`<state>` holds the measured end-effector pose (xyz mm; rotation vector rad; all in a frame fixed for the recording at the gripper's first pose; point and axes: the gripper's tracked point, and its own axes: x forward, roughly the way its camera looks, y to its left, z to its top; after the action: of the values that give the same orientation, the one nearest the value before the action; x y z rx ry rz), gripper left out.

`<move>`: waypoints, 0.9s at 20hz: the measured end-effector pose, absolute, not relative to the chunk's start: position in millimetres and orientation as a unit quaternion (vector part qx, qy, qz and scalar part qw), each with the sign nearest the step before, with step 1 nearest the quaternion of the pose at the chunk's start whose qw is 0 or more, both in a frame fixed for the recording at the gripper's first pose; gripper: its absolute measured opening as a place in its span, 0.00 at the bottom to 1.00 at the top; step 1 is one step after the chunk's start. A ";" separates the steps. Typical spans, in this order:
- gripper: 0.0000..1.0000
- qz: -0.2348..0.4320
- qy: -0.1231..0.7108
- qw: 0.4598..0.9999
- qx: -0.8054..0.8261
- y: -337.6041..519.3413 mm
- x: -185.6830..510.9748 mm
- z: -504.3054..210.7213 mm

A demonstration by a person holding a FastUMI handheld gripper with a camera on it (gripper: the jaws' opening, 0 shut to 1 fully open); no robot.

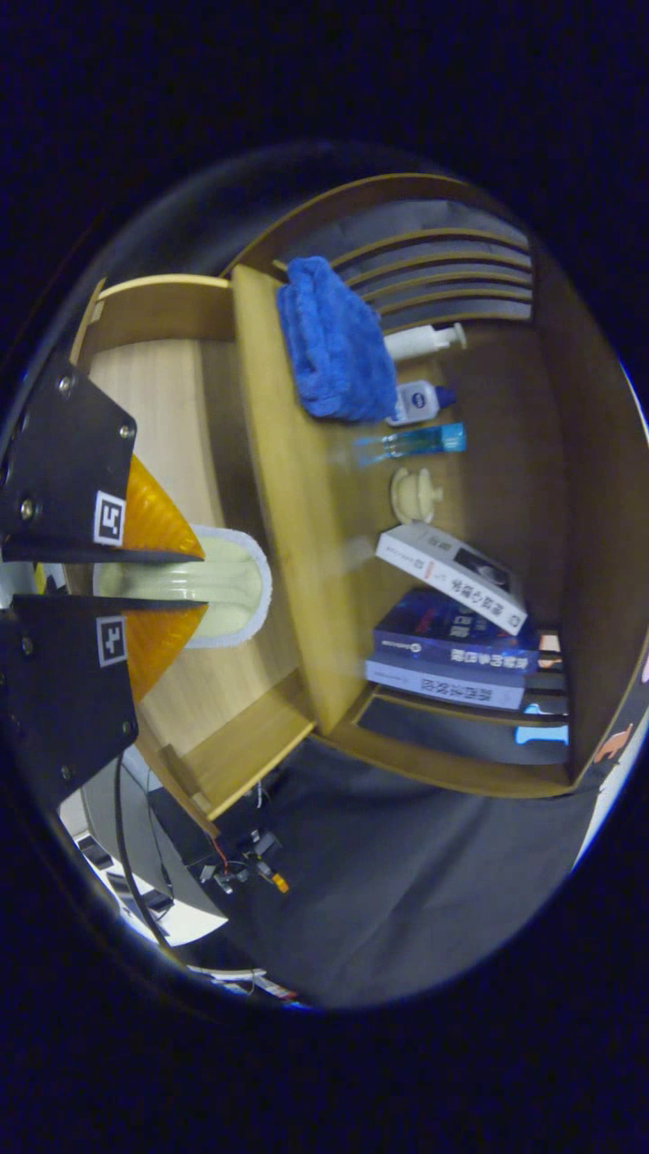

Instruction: Pull open the drawer, take out the items inside it, and place them on the countertop above the cabinet.

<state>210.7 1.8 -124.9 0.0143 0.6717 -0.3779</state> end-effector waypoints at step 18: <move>0.14 -0.088 0.266 0.957 0.076 29.0 337.8 -134.7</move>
<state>337.8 29.0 -134.7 0.1538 0.5395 -0.1780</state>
